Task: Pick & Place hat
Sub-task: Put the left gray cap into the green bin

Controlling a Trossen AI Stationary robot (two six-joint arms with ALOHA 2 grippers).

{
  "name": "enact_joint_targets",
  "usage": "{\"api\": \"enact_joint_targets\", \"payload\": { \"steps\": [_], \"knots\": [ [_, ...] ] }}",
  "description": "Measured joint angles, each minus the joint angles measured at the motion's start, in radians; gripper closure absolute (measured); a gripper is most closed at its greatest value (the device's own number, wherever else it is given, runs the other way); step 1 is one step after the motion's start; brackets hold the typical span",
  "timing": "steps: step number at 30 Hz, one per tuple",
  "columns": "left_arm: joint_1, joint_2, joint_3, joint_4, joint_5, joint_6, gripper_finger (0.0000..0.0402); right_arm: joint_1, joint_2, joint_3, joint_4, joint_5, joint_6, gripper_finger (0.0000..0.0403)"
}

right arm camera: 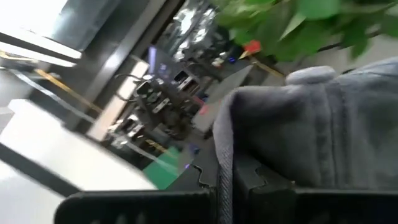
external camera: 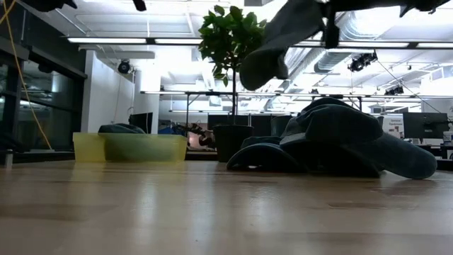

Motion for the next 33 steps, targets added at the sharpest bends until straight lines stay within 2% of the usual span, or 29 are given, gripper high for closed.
{"api": "enact_joint_targets", "payload": {
  "steps": [11,19,26,33],
  "knots": [
    [0.0,0.004,0.0,-0.199,0.012,-0.21,0.0266,0.0,-0.211,0.0,-0.406,0.262,-0.054,0.0403],
    [0.0,0.004,0.0,-0.249,0.0,-0.225,0.0266,-0.021,-0.236,0.0,-0.449,0.403,-0.163,0.0402],
    [0.0,0.004,0.0,-0.289,0.001,-0.224,0.0266,-0.126,-0.236,0.0,-0.445,0.401,-0.25,0.0402],
    [0.0,0.004,0.0,-0.333,0.001,-0.224,0.0266,-0.246,-0.236,0.0,-0.44,0.303,-0.315,0.0402]
  ]
}}
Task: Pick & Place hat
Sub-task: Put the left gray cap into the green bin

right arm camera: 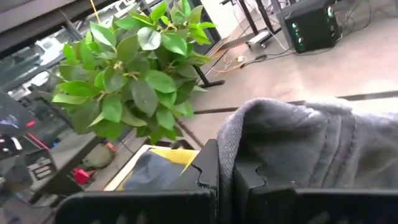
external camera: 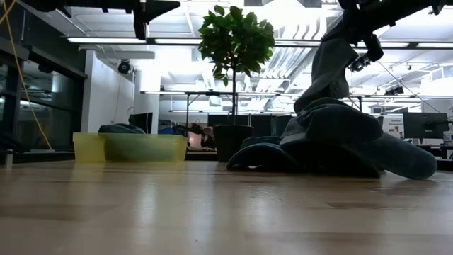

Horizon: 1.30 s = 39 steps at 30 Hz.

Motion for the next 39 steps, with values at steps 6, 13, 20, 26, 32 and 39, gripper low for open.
{"api": "enact_joint_targets", "payload": {
  "steps": [6,13,20,26,32,39],
  "knots": [
    [0.0,0.0,0.0,-0.017,0.0,0.001,0.0266,-0.107,0.02,0.0,0.007,-0.105,-0.108,0.0402],
    [0.0,0.0,0.0,-0.025,0.021,0.001,0.0266,-0.217,0.091,0.0,0.089,-0.274,-0.218,0.0402],
    [0.0,0.0,0.0,-0.052,0.021,0.001,0.0266,-0.317,0.167,0.0,0.113,-0.414,-0.297,0.0402],
    [0.0,0.0,0.0,-0.053,0.04,0.001,0.0266,-0.384,0.226,0.0,0.113,-0.457,-0.362,0.0402],
    [0.0,0.0,0.0,-0.088,0.04,0.0,0.0266,-0.432,0.269,0.0,0.142,-0.484,-0.388,0.0402],
    [0.0,0.0,0.0,-0.097,0.04,-0.018,0.0266,-0.456,0.289,0.0,0.197,-0.429,-0.374,0.0403]
  ]
}}
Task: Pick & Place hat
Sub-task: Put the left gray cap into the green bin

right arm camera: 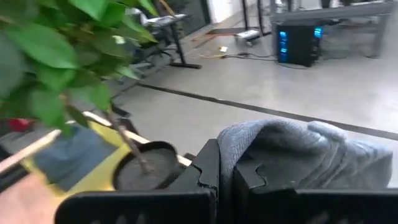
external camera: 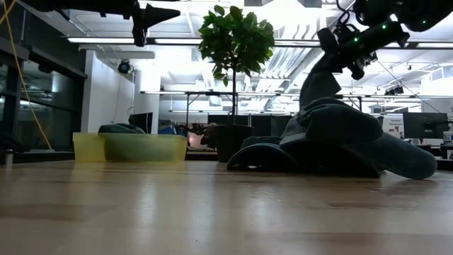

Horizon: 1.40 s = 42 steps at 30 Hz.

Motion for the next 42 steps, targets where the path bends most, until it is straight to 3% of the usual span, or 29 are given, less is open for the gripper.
{"api": "enact_joint_targets", "payload": {
  "steps": [7,21,30,42],
  "knots": [
    [0.0,0.0,0.0,0.0,0.0,0.0,0.0266,0.0,0.0,-0.02,-0.024,0.07,-0.023,0.0403],
    [0.0,0.0,0.0,-0.031,0.005,0.0,0.0266,0.0,0.0,-0.185,0.079,0.019,0.04,0.0403],
    [0.0,0.0,0.0,-0.03,0.012,-0.003,0.0266,0.0,0.0,-0.268,0.12,0.056,0.129,0.0403],
    [0.0,0.0,0.0,-0.03,0.014,-0.003,0.0266,0.0,0.0,-0.286,0.108,0.063,0.174,0.0393]
  ]
}}
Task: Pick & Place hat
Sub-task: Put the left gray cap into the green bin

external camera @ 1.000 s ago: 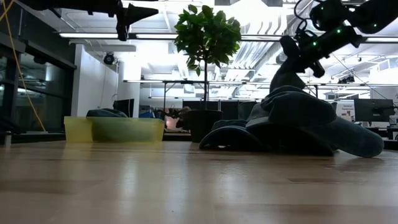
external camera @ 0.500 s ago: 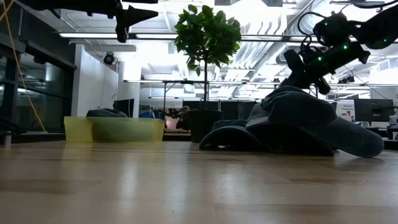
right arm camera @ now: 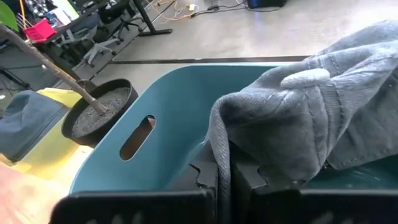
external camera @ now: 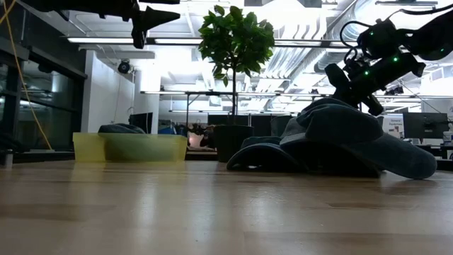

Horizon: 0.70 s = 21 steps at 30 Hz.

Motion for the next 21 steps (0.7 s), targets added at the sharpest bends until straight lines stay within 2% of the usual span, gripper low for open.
{"api": "enact_joint_targets", "payload": {
  "steps": [7,17,21],
  "knots": [
    [0.0,0.0,0.0,-0.021,0.018,-0.004,0.0266,0.0,0.0,0.0,-0.006,0.0,-0.002,0.0335],
    [0.0,0.0,0.0,-0.055,0.032,-0.042,0.0266,0.0,-0.002,0.035,-0.039,-0.043,0.007,0.0199],
    [0.0,0.0,0.0,-0.057,0.051,-0.056,0.0266,0.0,-0.002,0.072,-0.086,-0.054,-0.011,0.0161]
  ]
}}
